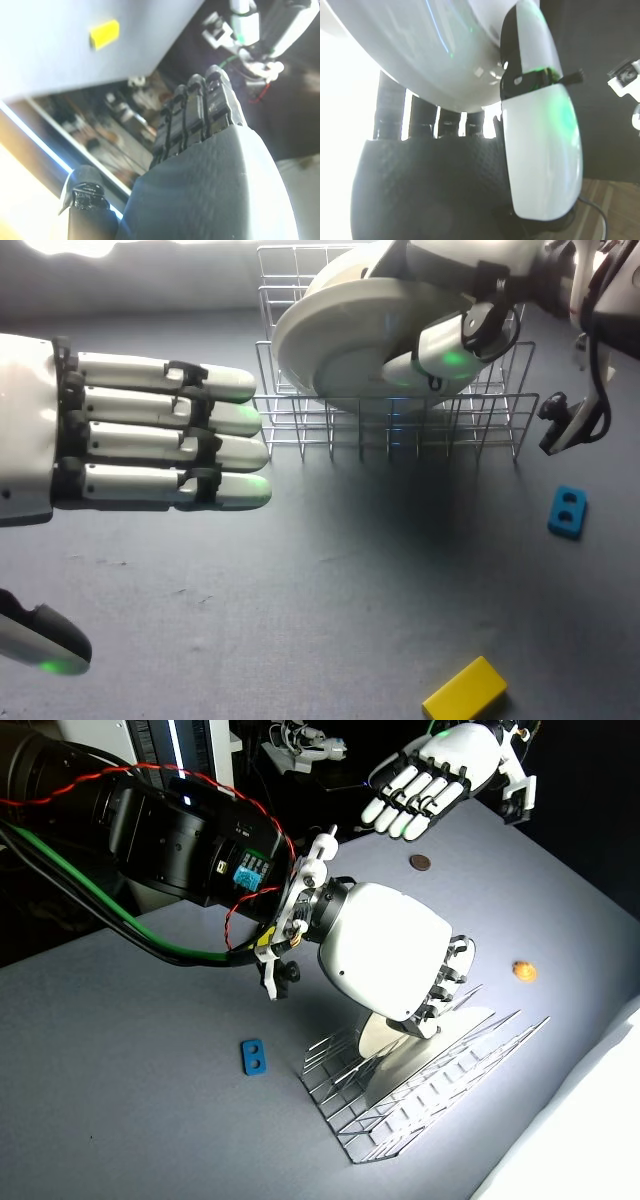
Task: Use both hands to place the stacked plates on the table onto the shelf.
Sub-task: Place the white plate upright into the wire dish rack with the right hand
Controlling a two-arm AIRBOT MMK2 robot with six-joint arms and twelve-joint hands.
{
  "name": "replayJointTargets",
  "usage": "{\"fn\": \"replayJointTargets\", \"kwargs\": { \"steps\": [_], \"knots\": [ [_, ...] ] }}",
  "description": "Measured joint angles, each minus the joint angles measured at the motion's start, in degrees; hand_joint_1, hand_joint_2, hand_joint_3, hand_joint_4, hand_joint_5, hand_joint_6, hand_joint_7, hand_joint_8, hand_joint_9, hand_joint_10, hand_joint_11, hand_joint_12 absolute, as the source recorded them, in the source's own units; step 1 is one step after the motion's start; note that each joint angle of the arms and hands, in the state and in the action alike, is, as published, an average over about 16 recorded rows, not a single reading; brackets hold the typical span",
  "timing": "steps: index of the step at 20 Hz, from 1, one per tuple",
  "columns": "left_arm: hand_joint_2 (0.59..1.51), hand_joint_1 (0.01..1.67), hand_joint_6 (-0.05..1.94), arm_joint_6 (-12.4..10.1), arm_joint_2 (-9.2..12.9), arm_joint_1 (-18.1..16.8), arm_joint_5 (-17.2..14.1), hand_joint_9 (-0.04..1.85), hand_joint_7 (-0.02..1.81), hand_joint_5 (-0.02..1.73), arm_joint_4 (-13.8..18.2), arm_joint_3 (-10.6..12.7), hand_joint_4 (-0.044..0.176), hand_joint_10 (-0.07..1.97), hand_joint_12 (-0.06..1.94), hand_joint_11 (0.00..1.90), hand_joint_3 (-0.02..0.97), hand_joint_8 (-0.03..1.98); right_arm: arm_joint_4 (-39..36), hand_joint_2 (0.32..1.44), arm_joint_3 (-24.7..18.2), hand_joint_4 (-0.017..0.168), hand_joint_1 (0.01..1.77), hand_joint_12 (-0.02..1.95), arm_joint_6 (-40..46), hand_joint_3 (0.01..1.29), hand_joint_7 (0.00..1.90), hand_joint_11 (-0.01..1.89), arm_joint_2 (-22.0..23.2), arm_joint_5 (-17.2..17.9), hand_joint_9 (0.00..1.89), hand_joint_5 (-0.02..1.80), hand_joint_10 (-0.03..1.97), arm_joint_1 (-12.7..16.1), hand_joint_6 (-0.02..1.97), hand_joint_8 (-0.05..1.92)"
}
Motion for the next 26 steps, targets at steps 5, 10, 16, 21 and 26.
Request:
{"fn": "replayJointTargets", "kwargs": {
  "steps": [5, 10, 16, 21, 26],
  "knots": [
    [1.113, 0.02, 0.01, 0.6, -1.7, -1.2, -1.0, 0.07, 0.09, 0.06, 2.1, 1.0, -0.001, 0.01, 0.0, 0.03, 0.012, 0.02, -0.1, 1.02, 0.2, -0.008, 1.2, 1.11, -0.6, 0.01, 1.02, 0.78, 0.0, 0.2, 1.23, 0.85, 0.06, -0.7, 1.11, 0.75],
    [1.112, 0.02, 0.01, 0.6, -3.0, -2.3, -1.9, 0.08, 0.1, 0.07, 4.6, 1.9, -0.001, 0.0, 0.01, 0.03, 0.012, 0.02, -0.2, 1.02, 0.2, -0.008, 1.18, 1.1, -1.2, 0.01, 1.02, 0.7, 0.1, 0.5, 1.14, 0.84, 0.03, -1.3, 0.83, 0.47],
    [1.112, 0.02, 0.01, 0.6, -3.5, -2.7, -2.5, 0.08, 0.09, 0.07, 7.0, 3.1, -0.001, 0.0, 0.02, 0.04, 0.012, 0.02, -0.4, 1.02, 0.2, -0.007, 1.14, 1.13, -1.8, 0.01, 0.98, 0.59, 0.2, 1.0, 1.03, 0.83, 0.01, -2.0, 0.41, 0.13],
    [1.113, 0.02, 0.01, 0.8, -3.6, -2.6, -2.5, 0.08, 0.1, 0.07, 8.4, 4.3, -0.001, 0.0, 0.03, 0.04, 0.012, 0.02, -0.5, 1.03, 0.1, -0.006, 1.02, 1.17, -2.2, 0.01, 0.98, 0.53, 0.4, 1.5, 0.98, 0.83, 0.02, -2.5, 0.1, 0.03],
    [1.113, 0.02, 0.01, 0.5, -3.9, -2.6, -2.9, 0.08, 0.1, 0.07, 9.8, 5.1, -0.001, 0.0, 0.04, 0.04, 0.012, 0.02, -0.7, 1.04, -0.2, -0.005, 0.83, 1.22, -2.5, 0.01, 0.97, 0.56, 0.8, 1.8, 0.96, 0.84, 0.22, -2.7, 0.2, 0.2]
  ]
}}
